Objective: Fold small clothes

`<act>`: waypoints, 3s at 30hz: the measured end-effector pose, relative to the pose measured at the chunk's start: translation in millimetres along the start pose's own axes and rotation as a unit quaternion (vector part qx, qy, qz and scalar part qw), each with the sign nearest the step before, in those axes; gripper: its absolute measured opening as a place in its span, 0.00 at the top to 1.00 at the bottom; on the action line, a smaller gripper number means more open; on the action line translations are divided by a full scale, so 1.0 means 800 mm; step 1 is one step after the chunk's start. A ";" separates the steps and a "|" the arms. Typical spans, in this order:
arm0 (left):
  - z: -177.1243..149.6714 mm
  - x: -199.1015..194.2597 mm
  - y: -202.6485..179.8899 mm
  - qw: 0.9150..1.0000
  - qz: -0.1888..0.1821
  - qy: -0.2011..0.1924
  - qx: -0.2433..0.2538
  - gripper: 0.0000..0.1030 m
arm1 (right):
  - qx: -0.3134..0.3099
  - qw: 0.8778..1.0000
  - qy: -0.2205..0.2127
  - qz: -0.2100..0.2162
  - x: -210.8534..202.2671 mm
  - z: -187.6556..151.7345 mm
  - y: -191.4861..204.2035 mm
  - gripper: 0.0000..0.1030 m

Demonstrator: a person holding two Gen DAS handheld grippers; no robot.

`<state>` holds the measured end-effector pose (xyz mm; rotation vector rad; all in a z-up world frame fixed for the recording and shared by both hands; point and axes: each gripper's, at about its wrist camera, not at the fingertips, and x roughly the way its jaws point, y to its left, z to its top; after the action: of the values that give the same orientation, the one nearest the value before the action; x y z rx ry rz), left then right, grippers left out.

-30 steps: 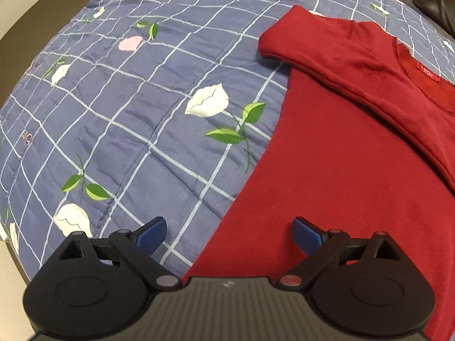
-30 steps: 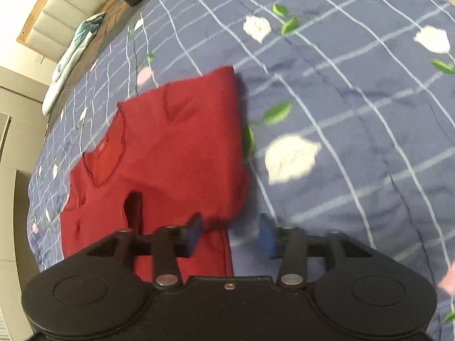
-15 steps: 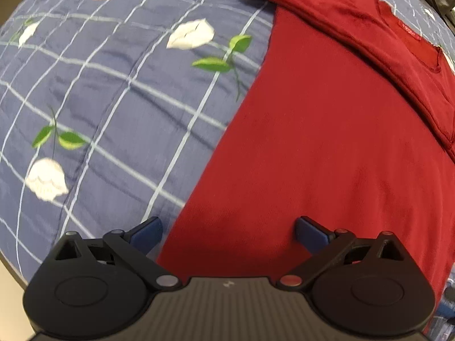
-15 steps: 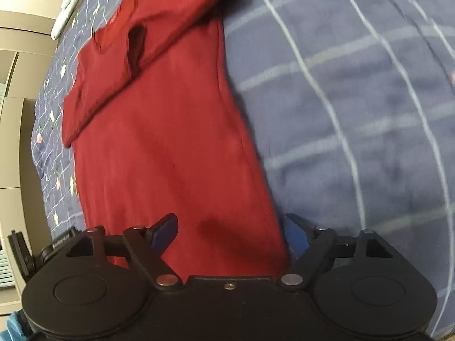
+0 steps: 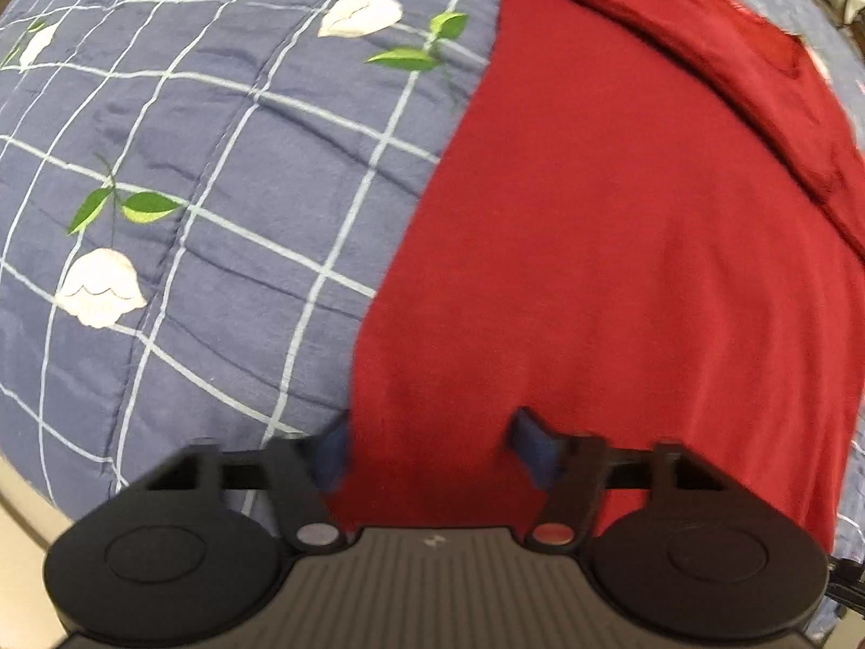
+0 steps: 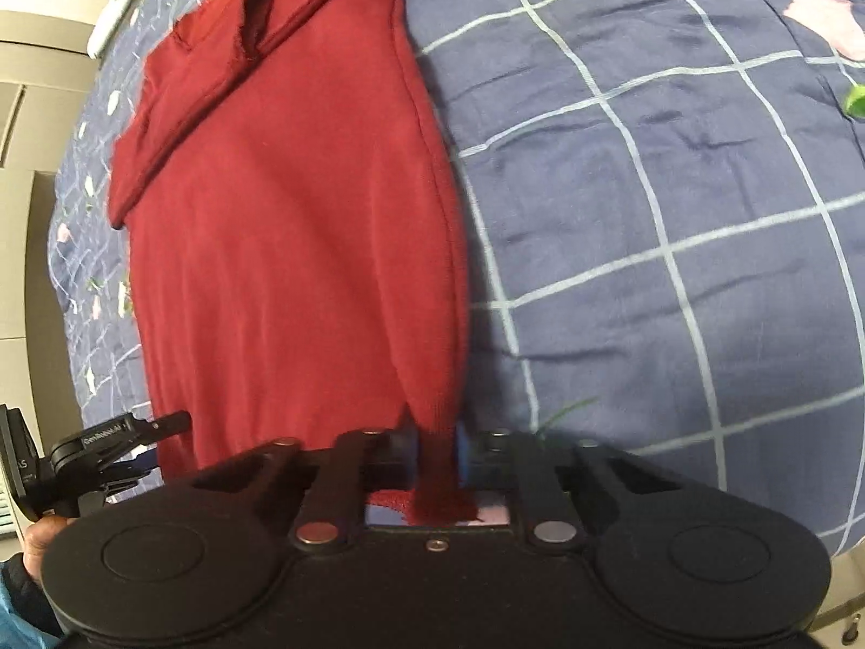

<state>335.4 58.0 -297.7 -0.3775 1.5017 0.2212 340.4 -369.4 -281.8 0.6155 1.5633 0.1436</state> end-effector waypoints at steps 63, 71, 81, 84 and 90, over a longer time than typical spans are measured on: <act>-0.126 -0.080 -0.022 0.962 0.072 -0.102 0.242 0.01 | -0.393 0.834 -0.181 -0.343 0.002 -0.207 0.105 0.13; -0.130 -0.068 -0.029 0.958 0.090 -0.092 0.255 0.01 | -0.473 0.810 -0.171 -0.301 0.036 -0.198 0.124 0.10; -0.115 -0.046 -0.012 0.953 0.179 -0.081 0.231 0.01 | -0.412 0.820 -0.156 -0.366 0.020 -0.155 0.078 0.03; -0.115 -0.052 -0.008 0.955 0.172 -0.083 0.225 0.01 | -0.445 0.824 -0.157 -0.312 0.005 -0.169 0.085 0.01; -0.130 -0.059 -0.018 0.951 0.158 -0.099 0.249 0.01 | -0.568 0.775 -0.133 -0.242 0.028 -0.221 0.120 0.15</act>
<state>241.4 10.1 -251.9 0.2856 1.3566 0.1205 200.2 -229.4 -239.6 -0.7037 1.0339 0.5307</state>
